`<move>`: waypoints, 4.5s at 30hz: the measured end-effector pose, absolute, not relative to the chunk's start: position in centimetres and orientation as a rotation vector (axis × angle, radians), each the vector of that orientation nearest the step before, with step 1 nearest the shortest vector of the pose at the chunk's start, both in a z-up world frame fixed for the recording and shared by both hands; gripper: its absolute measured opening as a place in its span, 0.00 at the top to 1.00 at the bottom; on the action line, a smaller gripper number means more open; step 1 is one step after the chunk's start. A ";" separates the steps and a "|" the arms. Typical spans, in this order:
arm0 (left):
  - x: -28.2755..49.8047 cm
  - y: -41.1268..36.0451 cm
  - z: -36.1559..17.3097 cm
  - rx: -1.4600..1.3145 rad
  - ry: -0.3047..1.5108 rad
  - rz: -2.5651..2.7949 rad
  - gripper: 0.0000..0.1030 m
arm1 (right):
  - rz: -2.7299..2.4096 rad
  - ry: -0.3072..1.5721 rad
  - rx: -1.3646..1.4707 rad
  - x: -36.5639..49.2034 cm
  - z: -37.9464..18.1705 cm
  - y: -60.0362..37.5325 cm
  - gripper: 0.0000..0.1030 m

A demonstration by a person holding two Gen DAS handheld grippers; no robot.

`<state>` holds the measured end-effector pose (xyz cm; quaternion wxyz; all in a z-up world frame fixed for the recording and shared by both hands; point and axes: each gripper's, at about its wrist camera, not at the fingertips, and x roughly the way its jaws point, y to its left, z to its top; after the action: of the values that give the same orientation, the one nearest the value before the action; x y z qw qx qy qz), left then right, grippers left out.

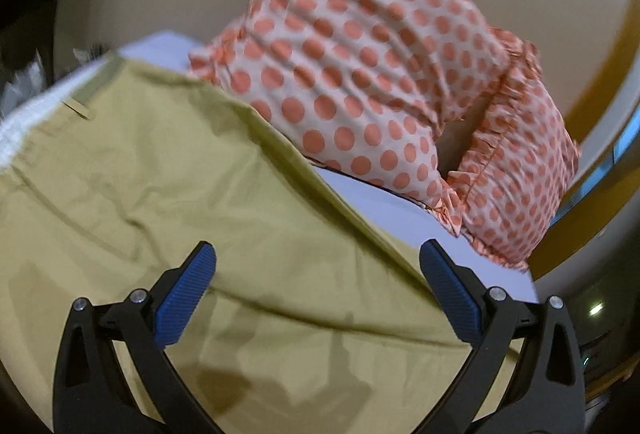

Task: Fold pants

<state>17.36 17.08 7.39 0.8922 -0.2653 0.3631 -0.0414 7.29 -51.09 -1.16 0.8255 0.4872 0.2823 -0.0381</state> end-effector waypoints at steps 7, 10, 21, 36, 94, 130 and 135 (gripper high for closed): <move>25.6 17.1 5.4 -0.546 0.902 -0.011 0.16 | -0.028 0.489 1.024 5.1 1.3 -52.0 0.98; 27.8 17.6 3.8 -0.537 0.966 0.065 0.76 | -0.023 0.481 1.032 4.8 1.5 -52.3 0.98; 6.4 18.7 7.8 -0.493 0.773 0.010 0.94 | -0.090 0.442 0.952 -0.1 3.7 -53.1 0.98; -6.6 17.8 1.0 -0.526 0.753 0.034 0.76 | -0.361 0.477 0.852 -6.7 0.9 -54.4 0.37; -7.3 38.6 0.5 -0.962 0.495 0.358 0.31 | 0.853 0.748 0.220 5.7 6.0 -12.6 0.15; -1.7 -11.8 2.2 0.472 0.638 -0.395 0.83 | 0.400 0.681 0.718 6.0 5.6 -37.6 0.12; -4.3 -8.0 5.4 0.343 0.631 -0.480 0.61 | 0.435 0.833 0.596 8.6 4.3 -34.1 0.27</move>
<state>-4.25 -7.96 5.44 0.9082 0.1660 0.3060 -0.2325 8.61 -34.08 4.28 0.8491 0.2830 0.3954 0.2064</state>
